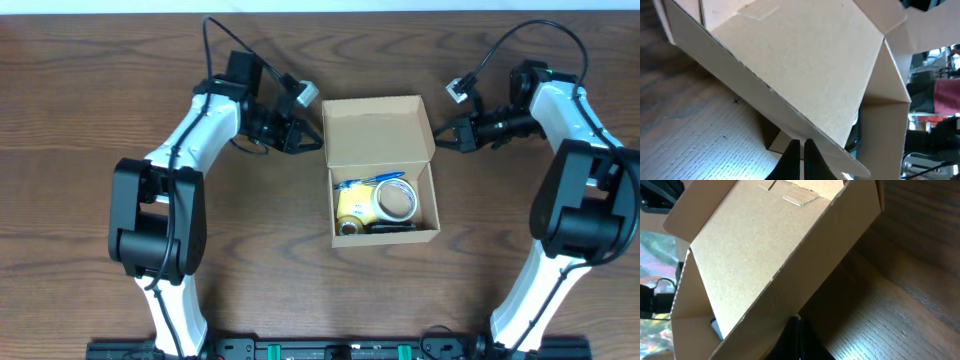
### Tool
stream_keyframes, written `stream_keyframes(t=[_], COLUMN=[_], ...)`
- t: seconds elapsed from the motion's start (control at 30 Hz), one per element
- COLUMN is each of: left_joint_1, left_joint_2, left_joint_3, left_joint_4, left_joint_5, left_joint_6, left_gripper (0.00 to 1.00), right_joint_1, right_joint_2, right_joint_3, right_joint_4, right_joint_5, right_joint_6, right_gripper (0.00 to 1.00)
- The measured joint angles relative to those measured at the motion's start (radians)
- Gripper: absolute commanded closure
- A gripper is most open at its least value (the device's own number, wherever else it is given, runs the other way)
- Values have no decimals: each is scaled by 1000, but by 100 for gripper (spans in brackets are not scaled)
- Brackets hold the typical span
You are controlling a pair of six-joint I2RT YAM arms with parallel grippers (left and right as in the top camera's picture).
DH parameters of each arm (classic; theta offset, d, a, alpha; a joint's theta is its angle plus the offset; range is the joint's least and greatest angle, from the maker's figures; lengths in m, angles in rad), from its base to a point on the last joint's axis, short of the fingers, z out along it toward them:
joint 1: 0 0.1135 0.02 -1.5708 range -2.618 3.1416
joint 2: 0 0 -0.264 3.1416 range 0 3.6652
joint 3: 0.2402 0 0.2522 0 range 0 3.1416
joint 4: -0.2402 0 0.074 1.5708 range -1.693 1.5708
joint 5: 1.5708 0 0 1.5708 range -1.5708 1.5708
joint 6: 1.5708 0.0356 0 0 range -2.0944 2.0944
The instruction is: Pack container
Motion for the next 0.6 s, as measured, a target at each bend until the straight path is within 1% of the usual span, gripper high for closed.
stream_keyframes(t=[0.17, 0.4, 0.5, 0.6], left_joint_1=[-5, -5, -5, -6], left_joint_2=[0, 65, 105, 109], left_joint_3=[0, 0, 0, -1], left_joint_4=[-1, 33, 46, 61], left_joint_5=[-18, -40, -48, -50], left_joint_6=[0, -34, -57, -66], left_gripper=[94, 94, 94, 94], right_joint_1=[0, 6, 32, 72], right_joint_2=[0, 0, 0, 0], right_joint_3=[0, 0, 0, 0], right_joint_4=[-3, 31, 48, 89], right_joint_5=[60, 157, 180, 191], right_joint_6=[7, 87, 116, 148], right_gripper=[99, 99, 99, 99])
